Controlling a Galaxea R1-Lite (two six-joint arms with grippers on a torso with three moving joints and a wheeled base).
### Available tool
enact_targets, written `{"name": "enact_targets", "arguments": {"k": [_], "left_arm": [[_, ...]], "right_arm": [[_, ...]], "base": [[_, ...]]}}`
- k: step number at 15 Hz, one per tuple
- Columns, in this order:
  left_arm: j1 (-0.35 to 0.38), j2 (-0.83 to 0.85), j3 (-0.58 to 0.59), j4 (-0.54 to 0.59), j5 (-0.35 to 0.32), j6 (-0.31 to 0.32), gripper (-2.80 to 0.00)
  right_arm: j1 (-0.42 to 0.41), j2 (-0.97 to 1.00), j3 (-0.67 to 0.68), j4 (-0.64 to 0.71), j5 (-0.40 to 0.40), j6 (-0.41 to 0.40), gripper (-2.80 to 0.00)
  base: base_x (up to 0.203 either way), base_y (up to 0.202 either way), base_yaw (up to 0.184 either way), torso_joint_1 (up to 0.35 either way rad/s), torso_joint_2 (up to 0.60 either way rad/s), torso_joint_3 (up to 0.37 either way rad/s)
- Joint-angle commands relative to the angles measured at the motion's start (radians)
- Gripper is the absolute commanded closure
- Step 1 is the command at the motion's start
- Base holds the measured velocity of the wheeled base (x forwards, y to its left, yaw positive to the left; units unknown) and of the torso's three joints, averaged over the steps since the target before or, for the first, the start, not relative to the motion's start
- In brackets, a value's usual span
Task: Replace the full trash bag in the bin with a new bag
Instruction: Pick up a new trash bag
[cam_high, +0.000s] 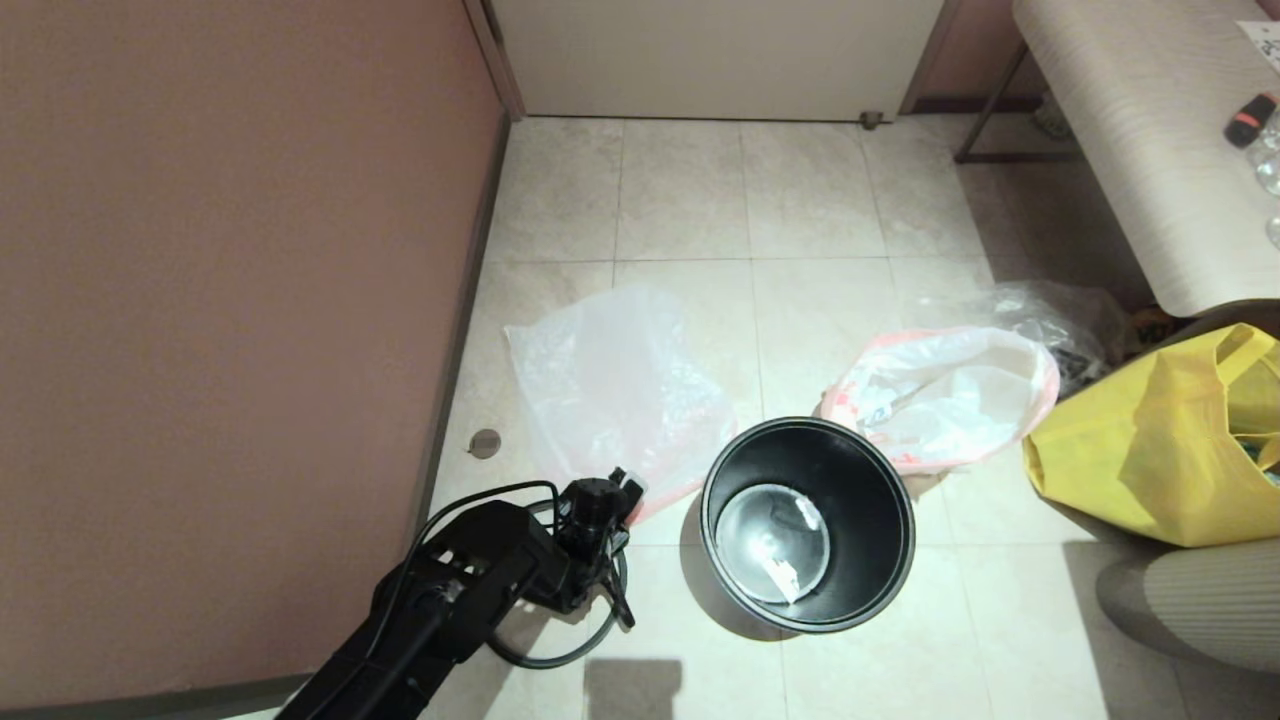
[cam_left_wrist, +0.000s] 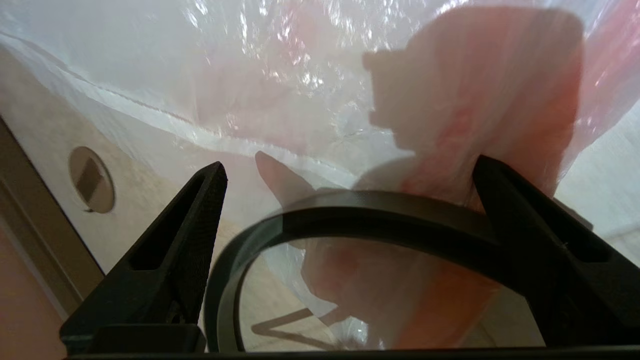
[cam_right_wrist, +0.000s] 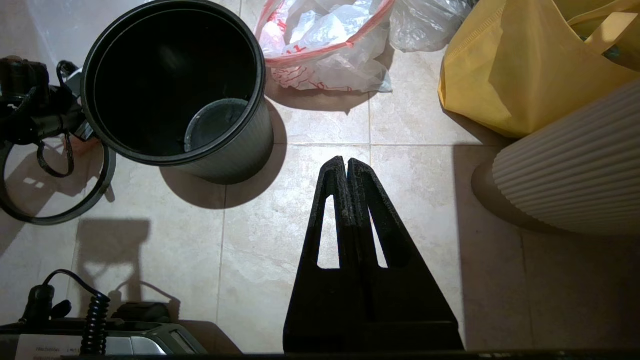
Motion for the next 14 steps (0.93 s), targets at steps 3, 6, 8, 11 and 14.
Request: {"name": "enact_targets", "arguments": {"k": [3,6,8,11,14], "left_arm": [[0.016,0.004,-0.037,-0.003,0.010,0.006,-2.80],[0.036,0.001,0.062,-0.011,0.023,0.011,-2.80],[0.063,-0.002,0.109,-0.014,0.034,0.014,-2.80],[0.076,-0.073,0.233,-0.064,0.055,0.022,-2.80],[0.050,-0.168,0.299,-0.105,0.066,0.022,-2.80]], "right_arm": [[0.000,0.001,0.000,0.000,0.000,0.000,0.00],[0.000,0.001,0.000,0.000,0.000,0.000,0.00],[0.000,0.001,0.000,0.000,0.000,0.000,0.00],[0.001,0.001,0.000,0.000,0.000,0.000,0.00],[0.000,0.001,0.000,0.000,0.000,0.000,0.00]], "base": [[0.000,0.000,0.000,0.000,0.00,0.000],[0.000,0.000,0.000,0.000,0.00,0.000],[0.000,0.000,0.000,0.000,0.00,0.000],[0.000,0.000,0.000,0.000,0.00,0.000],[0.000,0.000,0.000,0.000,0.00,0.000]]}}
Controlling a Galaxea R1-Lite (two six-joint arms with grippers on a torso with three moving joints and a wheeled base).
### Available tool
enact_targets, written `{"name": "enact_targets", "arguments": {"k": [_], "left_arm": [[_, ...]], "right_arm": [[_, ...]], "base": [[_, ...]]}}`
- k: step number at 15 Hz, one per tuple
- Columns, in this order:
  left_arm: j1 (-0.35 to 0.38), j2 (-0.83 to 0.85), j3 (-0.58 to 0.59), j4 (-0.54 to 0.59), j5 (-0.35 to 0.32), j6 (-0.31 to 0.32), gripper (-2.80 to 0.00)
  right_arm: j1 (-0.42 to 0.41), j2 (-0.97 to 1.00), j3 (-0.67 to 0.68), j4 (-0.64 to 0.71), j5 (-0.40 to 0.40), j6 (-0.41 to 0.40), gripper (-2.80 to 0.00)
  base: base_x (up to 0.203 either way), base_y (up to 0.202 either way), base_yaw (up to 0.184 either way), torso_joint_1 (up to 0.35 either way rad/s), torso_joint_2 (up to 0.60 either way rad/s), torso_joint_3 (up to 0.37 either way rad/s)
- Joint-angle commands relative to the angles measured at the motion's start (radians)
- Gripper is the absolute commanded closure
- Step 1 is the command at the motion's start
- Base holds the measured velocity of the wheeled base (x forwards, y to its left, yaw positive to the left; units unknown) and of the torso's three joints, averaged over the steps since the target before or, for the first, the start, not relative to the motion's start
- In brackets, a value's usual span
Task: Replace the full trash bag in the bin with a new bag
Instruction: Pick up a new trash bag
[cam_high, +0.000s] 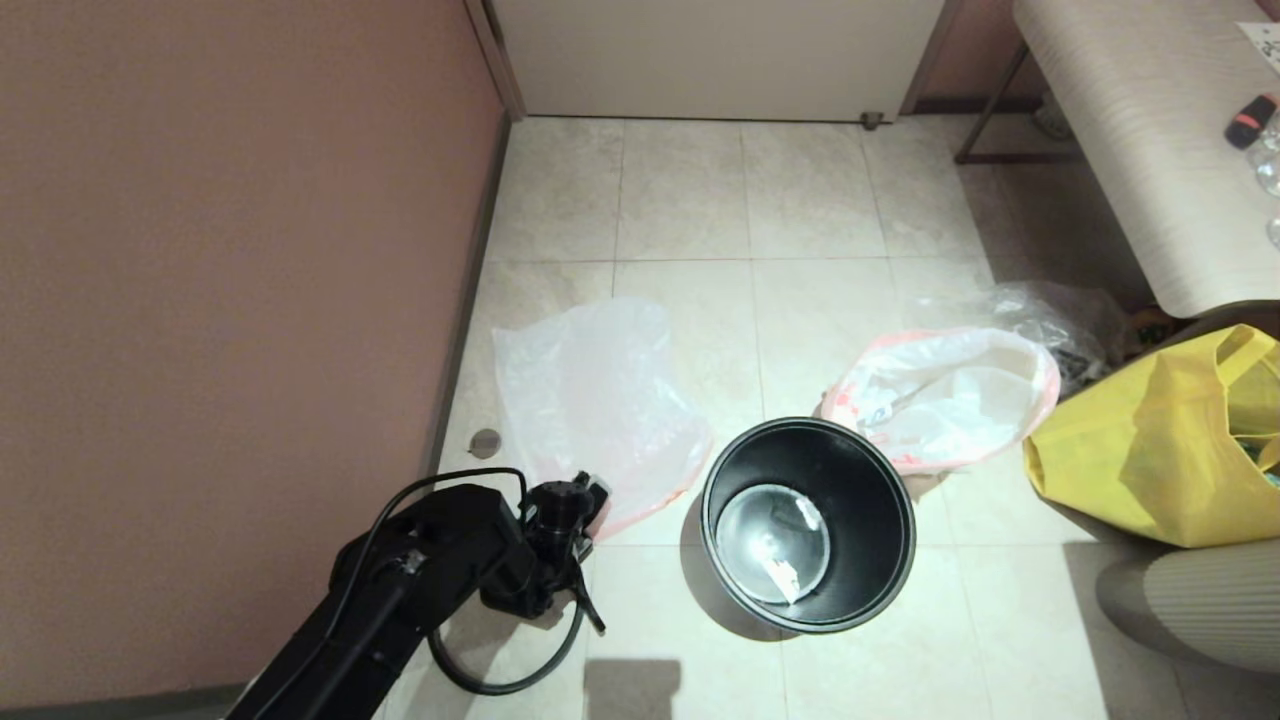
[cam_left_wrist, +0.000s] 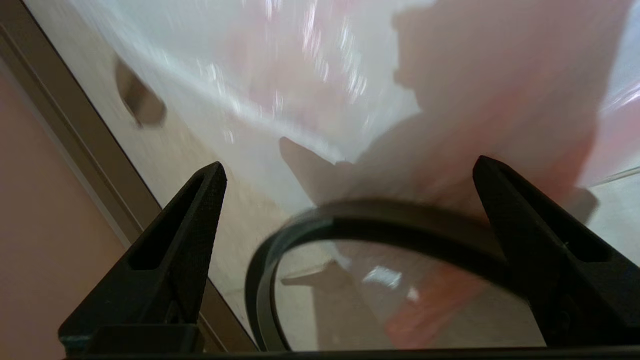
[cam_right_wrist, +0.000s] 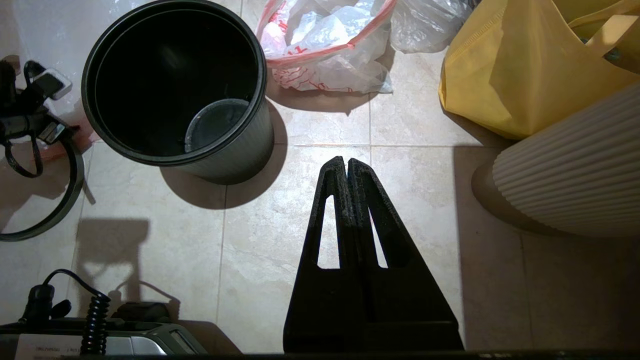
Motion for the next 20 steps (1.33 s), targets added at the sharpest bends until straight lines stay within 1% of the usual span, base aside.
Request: {"name": "enact_targets", "arguments": {"k": [1,3,5,7,10,13,15,16,18,19,20], "left_arm": [[-0.037,-0.072,0.032,-0.006,0.002,0.002,-2.80],[-0.090,-0.080,0.017,0.019,0.002,0.001,-2.80],[-0.107,-0.064,-0.014,0.063,0.002,-0.001,-2.80],[-0.100,-0.027,-0.093,0.101,-0.001,-0.004,-2.80],[-0.064,0.046,-0.209,0.156,-0.006,-0.006,-2.80],[-0.057,0.058,-0.216,0.164,-0.018,-0.010,-2.80],[-0.057,0.058,-0.218,0.180,-0.049,-0.014,-2.80],[-0.055,0.057,-0.229,0.213,-0.074,-0.022,-2.80],[-0.058,0.042,-0.257,0.284,-0.101,-0.128,-2.80],[-0.060,0.025,-0.260,0.350,-0.107,-0.155,-2.80],[-0.059,0.022,-0.271,0.389,-0.115,-0.164,-2.80]], "right_arm": [[0.001,0.001,0.000,0.001,0.000,0.000,0.00],[0.001,0.001,0.000,0.001,0.000,0.000,0.00],[0.001,0.001,0.000,0.001,0.000,0.000,0.00],[0.001,0.001,0.000,0.001,0.000,0.000,0.00],[0.001,0.001,0.000,0.001,0.000,0.000,0.00],[0.001,0.001,0.000,0.001,0.000,0.000,0.00],[0.001,0.001,0.000,0.001,0.000,0.000,0.00],[0.001,0.001,0.000,0.001,0.000,0.000,0.00],[0.002,0.001,0.000,0.001,0.000,0.000,0.00],[0.001,0.001,0.000,0.001,0.000,0.000,0.00],[0.001,0.001,0.000,0.001,0.000,0.000,0.00]], "base": [[0.000,0.000,0.000,0.000,0.00,0.000],[0.000,0.000,0.000,0.000,0.00,0.000],[0.000,0.000,0.000,0.000,0.00,0.000],[0.000,0.000,0.000,0.000,0.00,0.000],[0.000,0.000,0.000,0.000,0.00,0.000],[0.000,0.000,0.000,0.000,0.00,0.000],[0.000,0.000,0.000,0.000,0.00,0.000],[0.000,0.000,0.000,0.000,0.00,0.000],[0.000,0.000,0.000,0.000,0.00,0.000],[0.000,0.000,0.000,0.000,0.00,0.000],[0.000,0.000,0.000,0.000,0.00,0.000]]}}
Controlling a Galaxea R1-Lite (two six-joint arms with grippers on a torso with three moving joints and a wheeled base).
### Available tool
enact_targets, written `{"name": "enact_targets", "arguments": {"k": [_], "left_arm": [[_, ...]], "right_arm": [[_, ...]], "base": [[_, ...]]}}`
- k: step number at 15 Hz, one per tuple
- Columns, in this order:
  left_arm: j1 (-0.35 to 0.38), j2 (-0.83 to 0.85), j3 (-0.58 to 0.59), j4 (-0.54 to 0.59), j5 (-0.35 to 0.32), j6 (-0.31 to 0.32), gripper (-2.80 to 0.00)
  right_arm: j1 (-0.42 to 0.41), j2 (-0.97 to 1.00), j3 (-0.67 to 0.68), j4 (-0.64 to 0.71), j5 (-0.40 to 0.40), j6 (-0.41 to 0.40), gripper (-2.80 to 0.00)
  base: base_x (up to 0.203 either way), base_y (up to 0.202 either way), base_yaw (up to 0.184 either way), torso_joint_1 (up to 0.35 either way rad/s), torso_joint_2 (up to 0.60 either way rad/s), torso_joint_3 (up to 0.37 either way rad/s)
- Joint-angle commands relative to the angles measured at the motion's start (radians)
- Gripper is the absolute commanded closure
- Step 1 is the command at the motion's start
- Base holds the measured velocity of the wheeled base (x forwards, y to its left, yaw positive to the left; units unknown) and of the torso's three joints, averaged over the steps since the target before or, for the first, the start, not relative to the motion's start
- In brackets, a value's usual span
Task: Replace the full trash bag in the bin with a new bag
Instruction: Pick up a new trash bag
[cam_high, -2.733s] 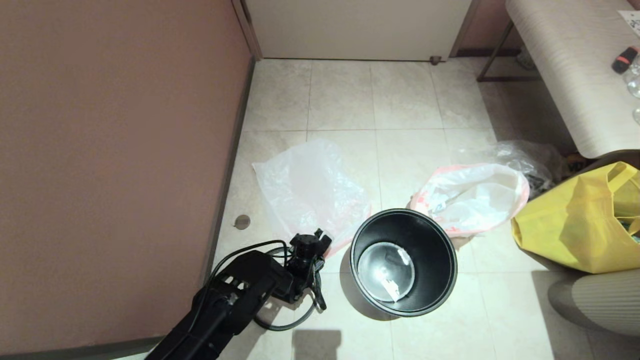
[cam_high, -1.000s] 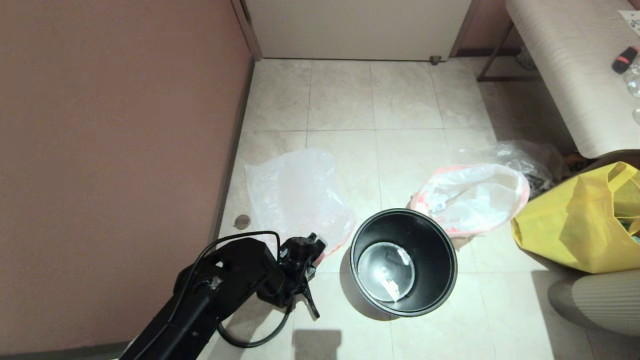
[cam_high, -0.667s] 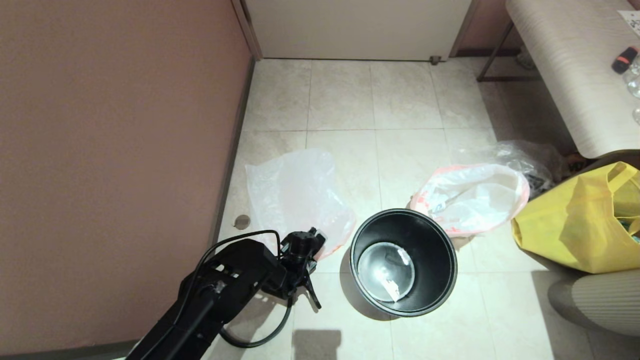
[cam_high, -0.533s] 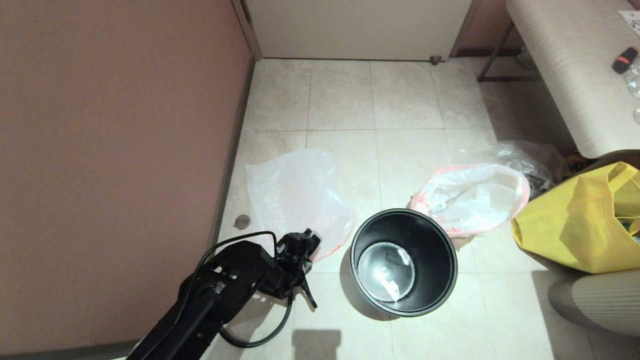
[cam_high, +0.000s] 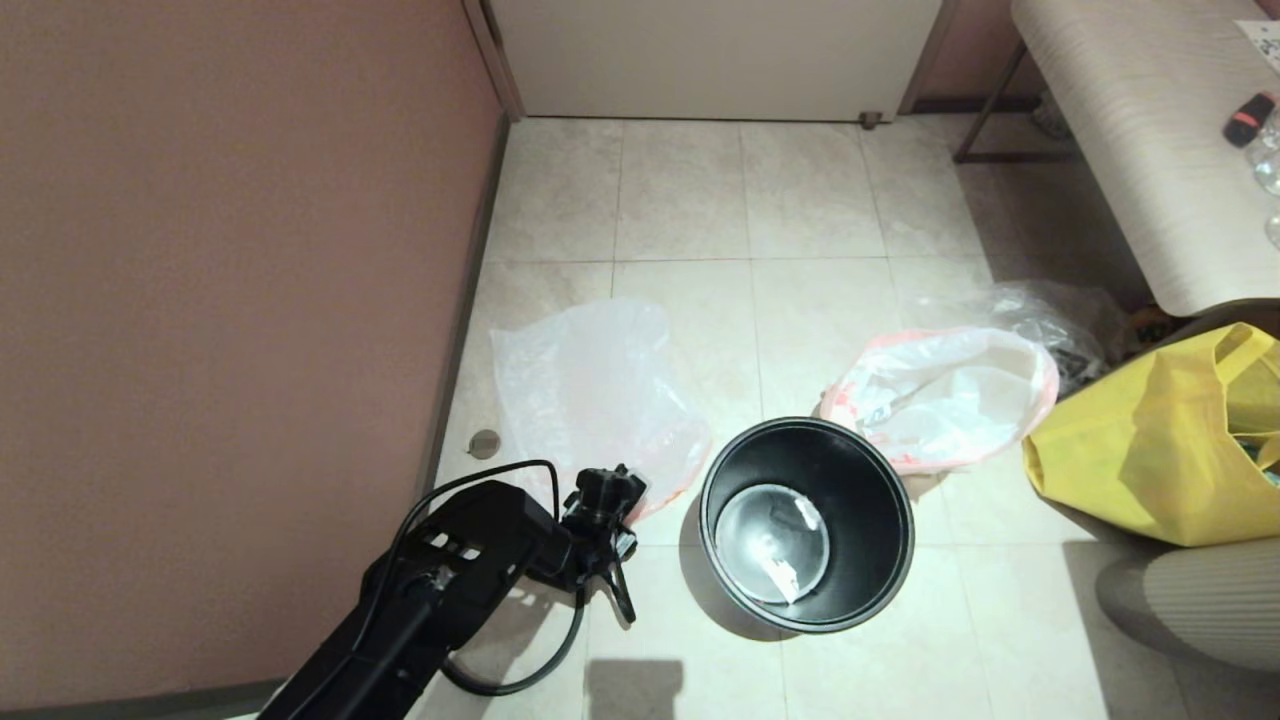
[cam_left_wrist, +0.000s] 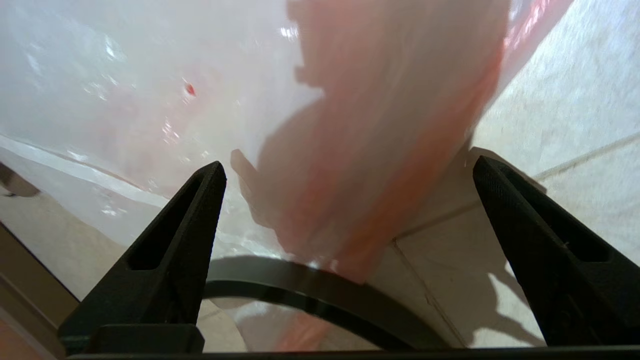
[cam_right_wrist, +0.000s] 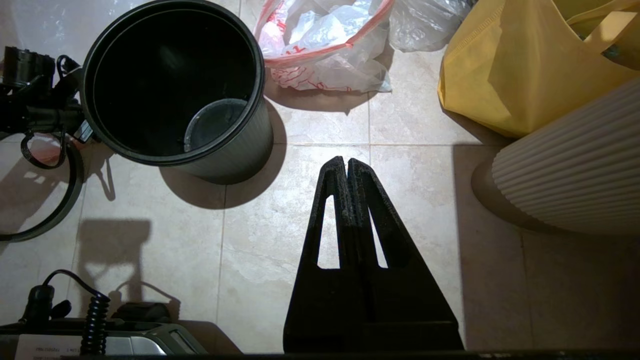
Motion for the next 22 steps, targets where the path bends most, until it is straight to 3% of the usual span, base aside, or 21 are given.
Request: {"name": "enact_targets", "arguments": {"k": [1,14,15,22], "left_arm": [[0.003,-0.008,-0.024,0.019,-0.002,-0.003,-2.80],[0.028,0.058,-0.086,0.048,-0.001,-0.011,-2.80],[0.029,0.058,-0.086,0.048,0.000,-0.011,0.00],[0.031,0.065,-0.086,0.042,0.001,-0.011,0.00]], "right_arm": [[0.001,0.001,0.000,0.001,0.000,0.000,0.00],[0.000,0.001,0.000,0.001,0.000,0.000,0.00],[0.000,0.001,0.000,0.001,0.000,0.000,0.00],[0.000,0.001,0.000,0.001,0.000,0.000,0.00]], "base": [[0.000,0.000,0.000,0.000,0.00,0.000],[0.000,0.000,0.000,0.000,0.00,0.000],[0.000,0.000,0.000,0.000,0.00,0.000],[0.000,0.000,0.000,0.000,0.00,0.000]]}}
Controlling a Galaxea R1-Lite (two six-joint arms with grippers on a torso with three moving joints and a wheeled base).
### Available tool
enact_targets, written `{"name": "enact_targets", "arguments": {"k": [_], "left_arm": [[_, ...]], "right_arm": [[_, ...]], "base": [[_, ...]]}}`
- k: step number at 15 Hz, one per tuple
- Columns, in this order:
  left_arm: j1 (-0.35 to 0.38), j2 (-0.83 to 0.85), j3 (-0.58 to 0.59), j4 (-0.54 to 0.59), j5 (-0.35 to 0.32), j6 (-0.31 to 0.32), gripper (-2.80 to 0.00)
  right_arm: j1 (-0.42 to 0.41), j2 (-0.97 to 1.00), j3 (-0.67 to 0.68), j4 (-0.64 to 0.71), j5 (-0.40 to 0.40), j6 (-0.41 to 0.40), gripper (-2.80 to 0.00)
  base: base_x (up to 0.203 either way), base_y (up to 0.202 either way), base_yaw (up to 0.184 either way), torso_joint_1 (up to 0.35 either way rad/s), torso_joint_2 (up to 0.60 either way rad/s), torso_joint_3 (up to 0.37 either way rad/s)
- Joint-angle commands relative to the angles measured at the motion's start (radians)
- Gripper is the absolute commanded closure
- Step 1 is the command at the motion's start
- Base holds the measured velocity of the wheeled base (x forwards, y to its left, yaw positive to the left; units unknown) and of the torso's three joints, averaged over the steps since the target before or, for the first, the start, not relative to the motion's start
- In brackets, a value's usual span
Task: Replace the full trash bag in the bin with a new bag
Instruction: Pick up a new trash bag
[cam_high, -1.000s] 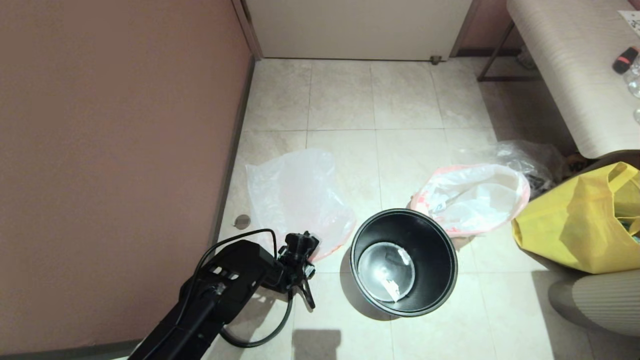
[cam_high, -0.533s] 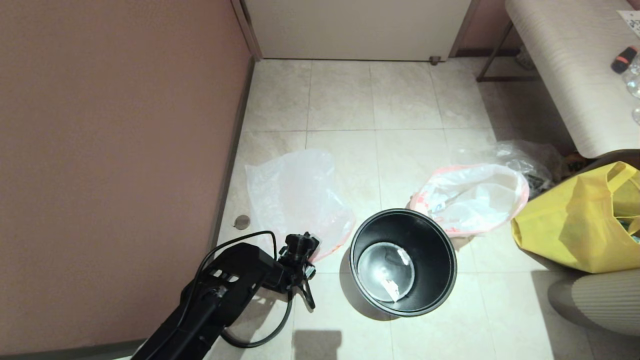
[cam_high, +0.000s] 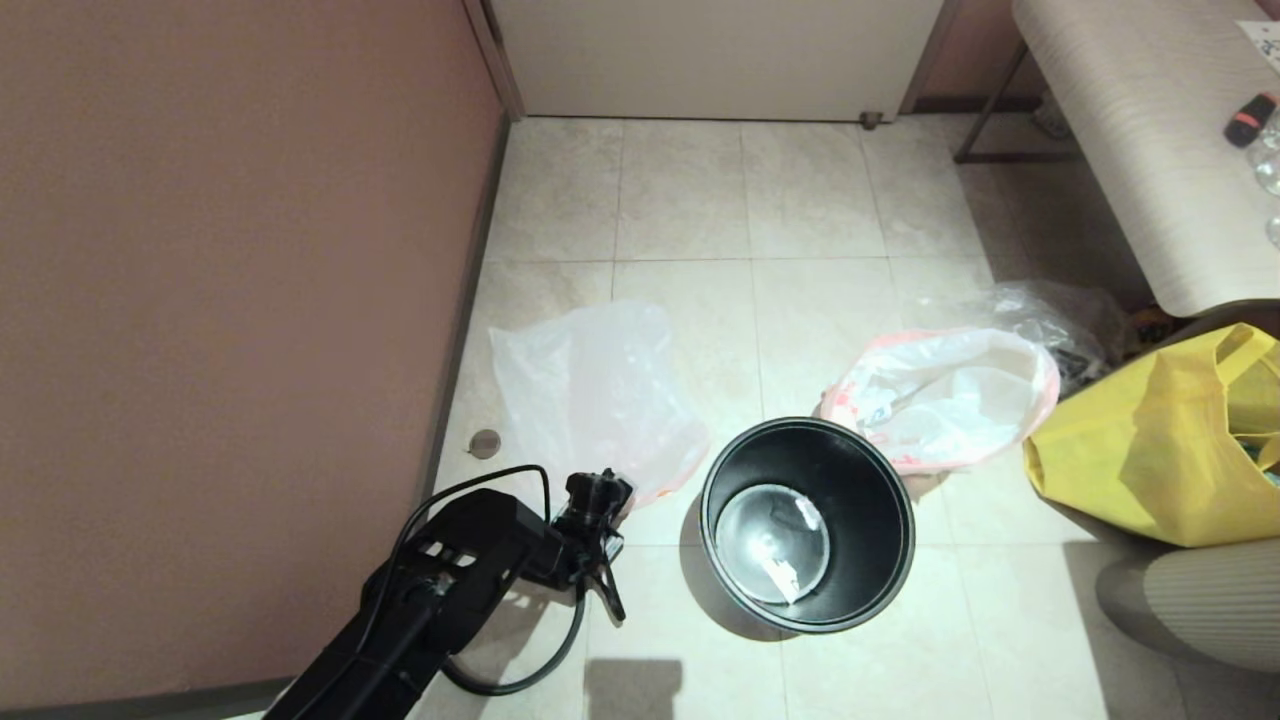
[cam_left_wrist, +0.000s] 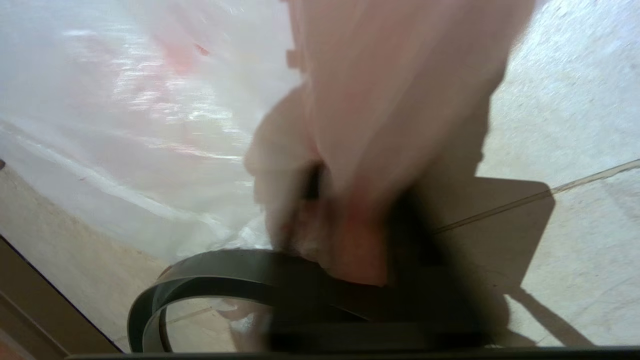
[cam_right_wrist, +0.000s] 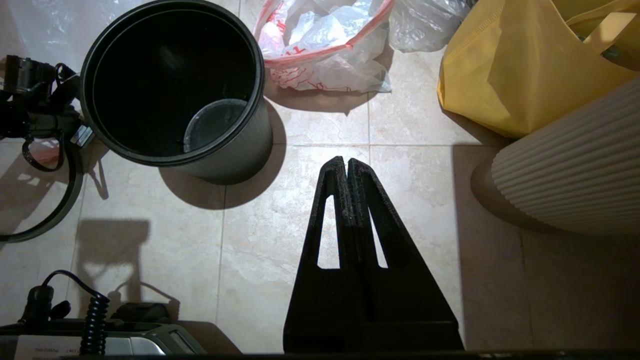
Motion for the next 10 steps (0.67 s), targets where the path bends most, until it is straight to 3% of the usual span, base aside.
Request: {"name": "enact_targets", "arguments": {"k": [1,5,8,10], "left_arm": [[-0.001,0.001,0.000,-0.006,0.002,0.000,0.00],[-0.001,0.002,0.000,-0.013,0.002,0.000,0.00],[-0.020,-0.020,0.000,-0.142,0.011,-0.001,0.00],[-0.034,-0.026,0.000,-0.237,0.095,0.001,0.00]], "right_arm": [[0.001,0.001,0.000,0.000,0.000,0.000,0.00],[0.001,0.001,0.000,0.000,0.000,0.000,0.00],[0.001,0.001,0.000,0.000,0.000,0.000,0.00],[0.001,0.001,0.000,0.000,0.000,0.000,0.00]], "base": [[0.000,0.000,0.000,0.000,0.00,0.000],[0.000,0.000,0.000,0.000,0.00,0.000],[0.000,0.000,0.000,0.000,0.00,0.000],[0.000,0.000,0.000,0.000,0.00,0.000]]}}
